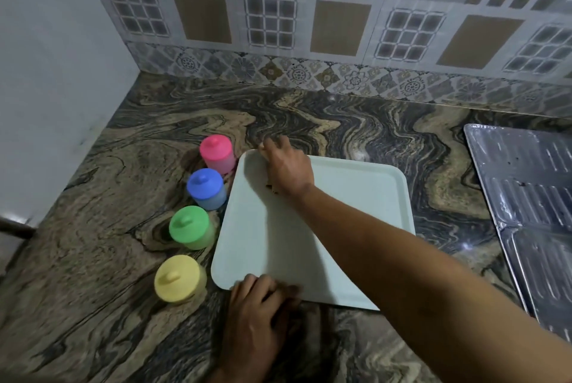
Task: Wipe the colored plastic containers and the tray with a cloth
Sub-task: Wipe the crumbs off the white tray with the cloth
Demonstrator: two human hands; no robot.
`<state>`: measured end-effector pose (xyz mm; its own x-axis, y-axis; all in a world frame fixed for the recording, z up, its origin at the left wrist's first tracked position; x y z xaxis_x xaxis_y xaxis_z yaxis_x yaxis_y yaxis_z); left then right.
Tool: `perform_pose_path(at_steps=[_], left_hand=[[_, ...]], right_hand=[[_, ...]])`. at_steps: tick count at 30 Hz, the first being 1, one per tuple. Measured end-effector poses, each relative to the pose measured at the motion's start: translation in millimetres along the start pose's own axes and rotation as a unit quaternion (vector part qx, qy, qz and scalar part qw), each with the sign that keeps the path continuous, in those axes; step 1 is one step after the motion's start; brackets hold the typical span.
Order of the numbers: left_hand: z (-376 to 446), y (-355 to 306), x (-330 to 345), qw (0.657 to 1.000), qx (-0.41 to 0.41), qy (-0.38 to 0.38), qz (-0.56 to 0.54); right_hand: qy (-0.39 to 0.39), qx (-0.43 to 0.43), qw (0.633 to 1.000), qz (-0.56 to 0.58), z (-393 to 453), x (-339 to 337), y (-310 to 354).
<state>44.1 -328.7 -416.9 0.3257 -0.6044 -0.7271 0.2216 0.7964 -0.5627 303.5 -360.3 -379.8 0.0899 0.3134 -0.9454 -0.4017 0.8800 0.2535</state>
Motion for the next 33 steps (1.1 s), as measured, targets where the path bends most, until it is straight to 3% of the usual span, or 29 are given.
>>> perform_pose_path(at_steps=[10, 16, 20, 25, 29, 33], left_hand=[[-1.8, 3.4, 2.6, 1.0, -0.019, 0.013, -0.016], [-1.1, 2.7, 0.1, 0.999, -0.027, 0.018, -0.034], [2.5, -0.5, -8.8, 0.998, -0.031, 0.015, -0.044], [2.5, -1.5, -15.5, 0.999, -0.023, 0.011, -0.034], [-1.7, 10.5, -9.4, 0.999, 0.012, 0.041, -0.023], [-6.7, 16.8, -4.1, 0.996, 0.046, 0.075, -0.016]], right_hand=[[-0.062, 0.148, 0.979, -0.122, -88.6, -70.2, -187.6], [-0.054, 0.198, 0.97, -0.134, -92.9, -80.2, -203.0], [-0.121, 0.286, 0.95, -0.008, -99.8, -83.5, -157.6], [-0.121, 0.244, 0.95, 0.154, -80.0, -48.1, -24.9], [-0.078, 0.192, 0.968, 0.138, -60.7, -11.4, 48.4], [-0.034, 0.168, 0.982, 0.079, -58.9, 13.7, 64.2]])
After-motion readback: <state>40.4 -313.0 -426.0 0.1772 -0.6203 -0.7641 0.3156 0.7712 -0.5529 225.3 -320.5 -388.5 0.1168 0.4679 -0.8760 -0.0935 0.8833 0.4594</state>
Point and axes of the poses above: each hand's wrist, its own z-axis towards the middle knuckle, its own x-axis out of the palm, y = z × x, the point moved 8 cm from there along z, towards the middle knuckle, and after that the axes turned 8 degrees about -y, right-handed, at the moved point
